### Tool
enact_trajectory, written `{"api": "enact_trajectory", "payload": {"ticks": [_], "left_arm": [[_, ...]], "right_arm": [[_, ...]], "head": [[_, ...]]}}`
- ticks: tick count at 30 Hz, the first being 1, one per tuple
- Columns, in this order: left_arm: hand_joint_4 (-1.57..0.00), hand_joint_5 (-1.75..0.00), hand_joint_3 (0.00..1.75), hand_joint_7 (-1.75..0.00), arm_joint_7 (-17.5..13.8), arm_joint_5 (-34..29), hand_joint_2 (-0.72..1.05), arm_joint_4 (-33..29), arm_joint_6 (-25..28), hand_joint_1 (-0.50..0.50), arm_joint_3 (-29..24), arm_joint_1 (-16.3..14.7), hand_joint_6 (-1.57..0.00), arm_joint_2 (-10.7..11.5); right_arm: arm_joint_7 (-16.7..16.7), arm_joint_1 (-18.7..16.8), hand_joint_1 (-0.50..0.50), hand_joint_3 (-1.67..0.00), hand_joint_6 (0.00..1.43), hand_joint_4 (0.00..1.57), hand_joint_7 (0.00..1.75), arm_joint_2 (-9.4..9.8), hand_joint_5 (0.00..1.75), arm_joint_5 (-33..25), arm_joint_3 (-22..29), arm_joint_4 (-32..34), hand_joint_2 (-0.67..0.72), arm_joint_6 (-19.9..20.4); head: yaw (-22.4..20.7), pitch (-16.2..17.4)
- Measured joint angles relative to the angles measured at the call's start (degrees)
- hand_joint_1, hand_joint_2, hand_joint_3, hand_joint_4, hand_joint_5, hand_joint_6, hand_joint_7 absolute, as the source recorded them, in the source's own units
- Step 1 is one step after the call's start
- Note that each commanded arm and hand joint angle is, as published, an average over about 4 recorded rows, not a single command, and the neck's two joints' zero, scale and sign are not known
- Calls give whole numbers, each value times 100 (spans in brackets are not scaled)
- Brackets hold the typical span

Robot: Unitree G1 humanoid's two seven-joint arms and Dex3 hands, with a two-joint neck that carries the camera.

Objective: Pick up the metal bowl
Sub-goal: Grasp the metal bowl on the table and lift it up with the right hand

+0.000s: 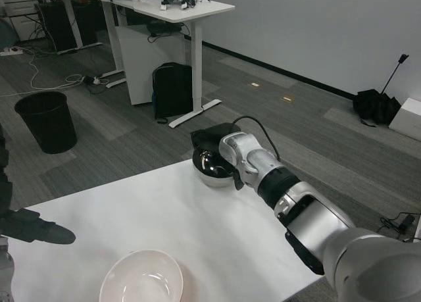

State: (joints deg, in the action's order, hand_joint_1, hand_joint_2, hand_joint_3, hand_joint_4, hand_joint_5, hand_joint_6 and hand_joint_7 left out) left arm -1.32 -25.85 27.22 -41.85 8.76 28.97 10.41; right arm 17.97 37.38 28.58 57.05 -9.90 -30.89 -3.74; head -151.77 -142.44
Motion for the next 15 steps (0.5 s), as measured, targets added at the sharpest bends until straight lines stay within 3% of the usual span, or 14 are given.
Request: {"api": "enact_trajectory", "payload": {"ticks": [11, 15], "left_arm": [[0, 0, 0, 0, -4, -2, -72, -10, -23, -50, -3, 9, 0, -16], [0, 0, 0, 0, -5, -16, -72, -12, -26, -50, -3, 16, 0, -19]], "right_arm": [[266, -683, -33, -143, 134, 101, 119, 316, 165, -701, 608, 2306, -54, 127], [396, -868, -33, -143, 134, 103, 119, 406, 155, -875, 680, 3039, -54, 151]], "head": [[-116, -46], [-274, -117]]}}
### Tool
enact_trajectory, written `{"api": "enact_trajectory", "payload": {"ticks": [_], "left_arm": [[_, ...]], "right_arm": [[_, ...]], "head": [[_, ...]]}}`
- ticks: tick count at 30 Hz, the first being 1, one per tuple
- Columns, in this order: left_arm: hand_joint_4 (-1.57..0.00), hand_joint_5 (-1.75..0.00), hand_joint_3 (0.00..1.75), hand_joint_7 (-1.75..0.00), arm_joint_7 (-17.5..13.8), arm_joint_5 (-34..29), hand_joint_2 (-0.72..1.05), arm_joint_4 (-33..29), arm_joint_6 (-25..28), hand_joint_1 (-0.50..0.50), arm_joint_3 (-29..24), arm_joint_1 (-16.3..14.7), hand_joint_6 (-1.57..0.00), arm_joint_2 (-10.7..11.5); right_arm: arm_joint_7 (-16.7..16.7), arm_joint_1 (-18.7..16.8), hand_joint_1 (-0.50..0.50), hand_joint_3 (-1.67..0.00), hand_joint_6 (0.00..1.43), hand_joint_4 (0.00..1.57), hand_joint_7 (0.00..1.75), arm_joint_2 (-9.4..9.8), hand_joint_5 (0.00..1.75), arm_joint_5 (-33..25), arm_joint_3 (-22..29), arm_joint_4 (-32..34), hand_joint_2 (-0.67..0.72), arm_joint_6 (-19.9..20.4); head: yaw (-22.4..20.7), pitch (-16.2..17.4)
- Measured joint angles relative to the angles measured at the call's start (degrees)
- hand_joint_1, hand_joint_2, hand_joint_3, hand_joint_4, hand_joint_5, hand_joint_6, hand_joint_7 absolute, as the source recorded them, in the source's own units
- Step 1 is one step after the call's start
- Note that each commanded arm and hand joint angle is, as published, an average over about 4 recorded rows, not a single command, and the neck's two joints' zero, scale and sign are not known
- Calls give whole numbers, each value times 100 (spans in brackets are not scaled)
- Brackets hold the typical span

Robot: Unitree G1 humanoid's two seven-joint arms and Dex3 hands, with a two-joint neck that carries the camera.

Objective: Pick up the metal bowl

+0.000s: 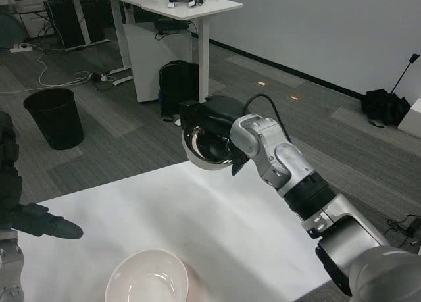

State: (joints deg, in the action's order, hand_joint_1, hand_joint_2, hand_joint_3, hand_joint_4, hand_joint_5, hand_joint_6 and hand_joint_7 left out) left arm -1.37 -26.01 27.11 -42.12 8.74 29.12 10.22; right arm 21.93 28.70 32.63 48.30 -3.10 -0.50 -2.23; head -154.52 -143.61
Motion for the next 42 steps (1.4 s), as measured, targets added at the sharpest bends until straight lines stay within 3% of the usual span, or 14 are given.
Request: {"api": "enact_trajectory", "payload": {"ticks": [5, 11, 17, 26, 42], "left_arm": [[0, 0, 0, 0, -1, -33, -72, -9, -2, -50, -7, 6, 0, -2], [0, 0, 0, 0, -1, -46, -72, -60, 1, -50, -27, 4, 0, 0], [0, 0, 0, 0, -1, -47, -72, -237, 5, -50, -46, 0, 0, 0], [0, 0, 0, 0, -1, -47, -72, -368, 19, -50, -55, -64, 0, 2], [0, 0, 0, 0, -1, -47, -72, -456, 22, -50, -58, -211, 0, 3]], "right_arm": [[160, -169, -33, -143, 134, 103, 119, 161, 155, -103, -8, 785, -54, -42], [281, -315, -33, -143, 134, 103, 117, 343, 155, -234, -106, 1345, -54, -114], [331, -450, -33, -143, 134, 103, 119, 441, 155, -382, -203, 1643, -54, -159], [373, -506, -33, -143, 134, 101, 117, 516, 155, -535, -320, 1688, -54, -182], [407, -655, -33, -143, 131, 103, 119, 491, 155, -494, -374, 1720, -54, -196]], "head": [[-475, -224], [-1431, -522], [-1814, -597], [-1971, -652], [-1778, -561]]}}
